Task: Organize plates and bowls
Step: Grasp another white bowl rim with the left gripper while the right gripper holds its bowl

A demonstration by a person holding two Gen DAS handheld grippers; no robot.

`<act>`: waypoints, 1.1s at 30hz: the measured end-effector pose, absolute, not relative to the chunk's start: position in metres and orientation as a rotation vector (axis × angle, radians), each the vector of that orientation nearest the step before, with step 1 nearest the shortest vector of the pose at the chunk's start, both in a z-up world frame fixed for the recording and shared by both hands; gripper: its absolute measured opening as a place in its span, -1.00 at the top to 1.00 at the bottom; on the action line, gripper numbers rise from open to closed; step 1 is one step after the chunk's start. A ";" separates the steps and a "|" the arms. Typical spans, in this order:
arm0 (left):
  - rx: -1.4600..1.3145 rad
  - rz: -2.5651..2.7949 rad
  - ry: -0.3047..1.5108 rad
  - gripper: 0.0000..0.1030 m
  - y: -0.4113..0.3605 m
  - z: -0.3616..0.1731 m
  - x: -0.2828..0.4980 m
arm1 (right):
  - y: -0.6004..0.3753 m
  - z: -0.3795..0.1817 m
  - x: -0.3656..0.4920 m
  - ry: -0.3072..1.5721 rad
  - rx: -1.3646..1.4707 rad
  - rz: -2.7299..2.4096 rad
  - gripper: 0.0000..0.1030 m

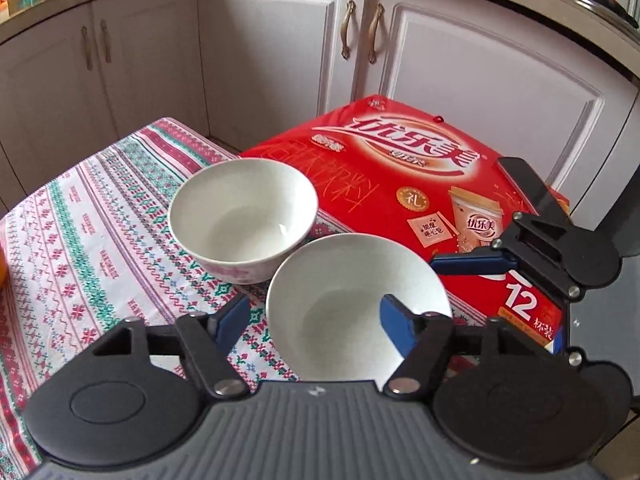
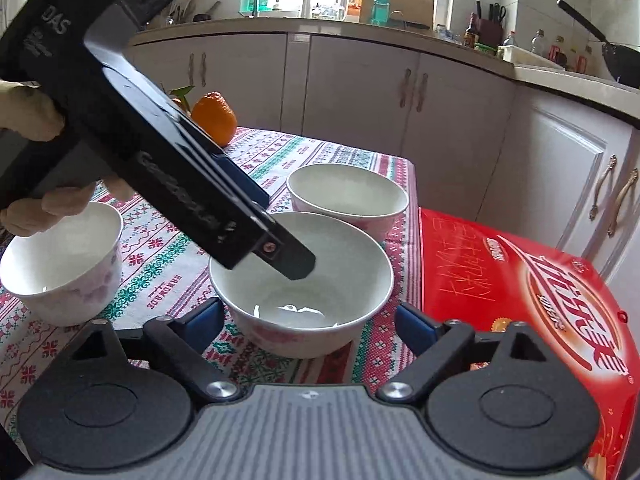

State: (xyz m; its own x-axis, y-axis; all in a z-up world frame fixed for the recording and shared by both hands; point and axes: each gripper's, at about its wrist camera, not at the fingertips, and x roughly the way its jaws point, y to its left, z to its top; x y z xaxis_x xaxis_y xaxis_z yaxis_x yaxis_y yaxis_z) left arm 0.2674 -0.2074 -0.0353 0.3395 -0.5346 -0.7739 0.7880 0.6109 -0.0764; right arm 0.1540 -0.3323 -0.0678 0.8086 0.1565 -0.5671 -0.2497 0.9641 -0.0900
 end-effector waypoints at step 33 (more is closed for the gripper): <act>0.362 -0.911 0.917 -0.06 -0.222 -0.051 0.282 | -0.336 -0.066 0.164 0.656 -0.155 0.270 -0.63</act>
State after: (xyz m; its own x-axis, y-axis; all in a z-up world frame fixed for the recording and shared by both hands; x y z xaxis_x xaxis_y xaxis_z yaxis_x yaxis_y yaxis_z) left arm 0.2823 -0.2221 -0.0507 0.2833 -0.5185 -0.8068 0.8034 0.5878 -0.0956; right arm 0.1638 -0.3364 -0.0659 0.7594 0.1980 -0.6197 -0.2955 0.9536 -0.0574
